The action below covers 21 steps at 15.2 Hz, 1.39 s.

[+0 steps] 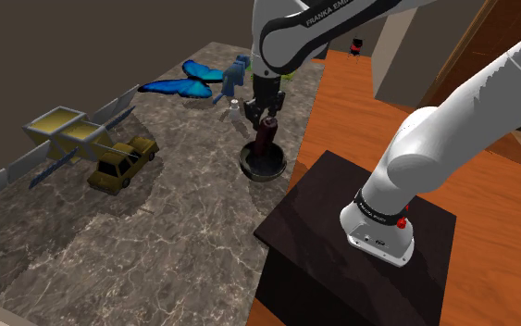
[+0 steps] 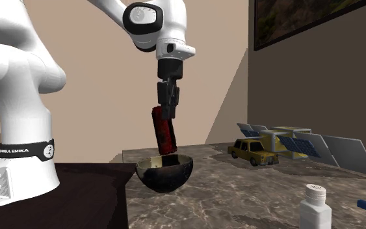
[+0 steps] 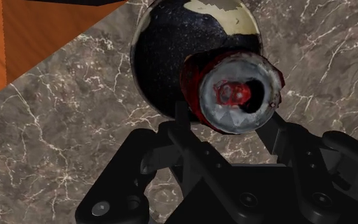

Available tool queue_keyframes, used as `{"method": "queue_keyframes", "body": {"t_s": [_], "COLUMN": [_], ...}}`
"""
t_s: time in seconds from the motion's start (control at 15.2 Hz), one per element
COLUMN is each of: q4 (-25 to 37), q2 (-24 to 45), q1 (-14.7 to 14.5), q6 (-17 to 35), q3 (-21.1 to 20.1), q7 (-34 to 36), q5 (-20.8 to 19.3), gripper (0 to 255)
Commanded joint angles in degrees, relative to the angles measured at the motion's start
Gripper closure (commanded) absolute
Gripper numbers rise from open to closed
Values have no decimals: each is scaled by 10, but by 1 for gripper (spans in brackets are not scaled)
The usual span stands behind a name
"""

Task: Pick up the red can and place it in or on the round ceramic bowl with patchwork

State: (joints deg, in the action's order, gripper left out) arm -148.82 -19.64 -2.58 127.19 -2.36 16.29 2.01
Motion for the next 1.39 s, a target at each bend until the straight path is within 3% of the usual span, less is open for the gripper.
{"method": "queue_keyframes", "body": {"t_s": [0.0, 0.53, 0.59, 0.92, 1.19, 1.32], "q4": [-9, -12, -12, -12, 32, 32], "q2": [11, 15, 15, 15, -26, -26], "q1": [0, 0, 0, 0, 1, 1], "q6": [21, 27, 27, 27, -57, -57], "q3": [0, 0, 0, 0, 2, 2], "q7": [-1, -1, -1, -1, -1, -1], "q5": [0, 0, 0, 0, -1, -1], "gripper": [255, 255, 0, 0, 0, 0]}}
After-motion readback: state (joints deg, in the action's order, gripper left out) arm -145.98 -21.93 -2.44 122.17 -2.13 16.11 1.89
